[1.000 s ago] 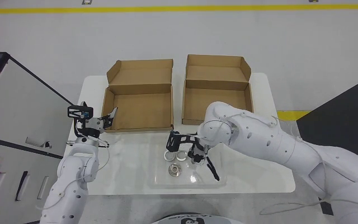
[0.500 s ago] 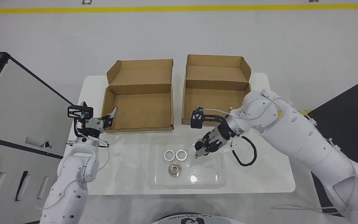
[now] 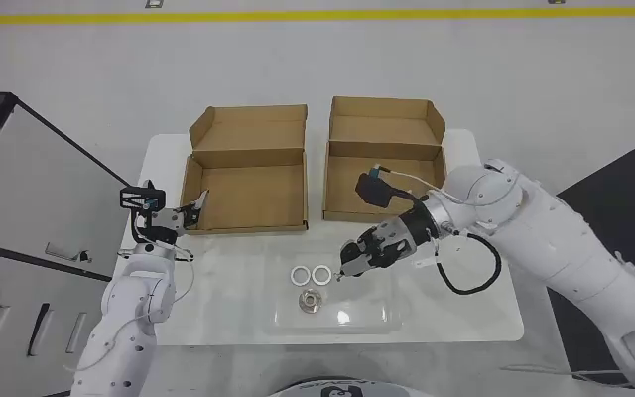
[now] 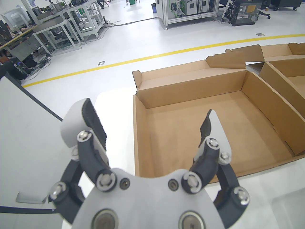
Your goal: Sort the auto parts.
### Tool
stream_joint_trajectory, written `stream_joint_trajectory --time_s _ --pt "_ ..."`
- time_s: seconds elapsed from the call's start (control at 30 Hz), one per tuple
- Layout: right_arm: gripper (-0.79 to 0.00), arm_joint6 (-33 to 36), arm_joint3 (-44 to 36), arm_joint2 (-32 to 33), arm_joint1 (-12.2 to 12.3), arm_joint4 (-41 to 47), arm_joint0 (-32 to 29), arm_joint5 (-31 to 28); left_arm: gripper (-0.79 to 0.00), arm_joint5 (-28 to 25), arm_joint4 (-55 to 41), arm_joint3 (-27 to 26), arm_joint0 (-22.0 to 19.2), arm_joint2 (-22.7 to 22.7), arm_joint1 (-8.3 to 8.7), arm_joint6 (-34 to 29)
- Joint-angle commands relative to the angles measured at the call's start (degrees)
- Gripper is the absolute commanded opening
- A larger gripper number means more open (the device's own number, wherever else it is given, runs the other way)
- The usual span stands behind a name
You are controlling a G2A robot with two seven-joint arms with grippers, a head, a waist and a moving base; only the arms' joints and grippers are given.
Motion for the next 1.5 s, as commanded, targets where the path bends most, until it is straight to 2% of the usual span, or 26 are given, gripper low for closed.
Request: stream_joint_trajectory --time_s 0.0,0.33,1.17,1.27,1.47 --pt "-0.785 -1.5 -0.2 -1.1 0.0 2.5 1.1 -1.5 0.0 0.0 0.0 0.0 0.0 0.0 0.0 0.0" --pt "-0.785 -7.8 -0.8 -6.5 -1.1 11.1 6.2 -7.9 0.0 0.0 0.0 0.0 0.0 0.0 0.0 0.0" --pt "-0.785 -8.9 -1.1 -6.2 -1.1 11.2 6.0 -7.7 0.0 0.0 0.0 0.0 0.0 0.0 0.0 0.0" --pt "-0.785 -11.8 -2.2 -4.4 -1.4 15.3 4.7 -9.0 0.0 0.0 0.0 0.0 0.0 0.0 0.0 0.0" --pt "-0.785 -10.6 -4.4 -1.9 -2.2 25.2 3.2 -10.5 0.0 0.0 0.0 0.0 0.0 0.0 0.0 0.0"
